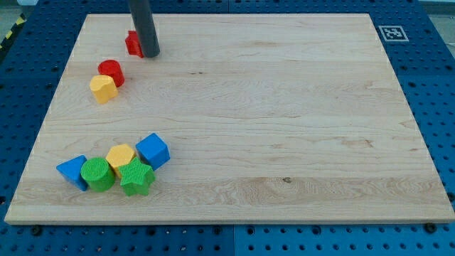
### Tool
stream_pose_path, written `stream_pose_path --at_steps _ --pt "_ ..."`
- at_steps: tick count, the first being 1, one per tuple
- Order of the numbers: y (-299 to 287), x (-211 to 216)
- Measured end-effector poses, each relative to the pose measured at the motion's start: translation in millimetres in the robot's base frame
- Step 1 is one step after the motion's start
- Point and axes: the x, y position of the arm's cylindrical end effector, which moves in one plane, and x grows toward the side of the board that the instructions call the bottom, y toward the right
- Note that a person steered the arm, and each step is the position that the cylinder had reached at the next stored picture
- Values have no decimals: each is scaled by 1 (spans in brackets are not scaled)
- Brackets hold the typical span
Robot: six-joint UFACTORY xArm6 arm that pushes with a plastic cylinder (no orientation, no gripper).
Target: Move the red star towards the top left
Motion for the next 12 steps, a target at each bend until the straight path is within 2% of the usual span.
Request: stream_pose_path --at_steps 1,3,5,6,8,10,12 --pt "-5 -8" --pt "-21 7" --pt "-69 -21" --pt "-69 -34" --pt "-66 -34" --pt "-24 -24" --pt "-30 -26"
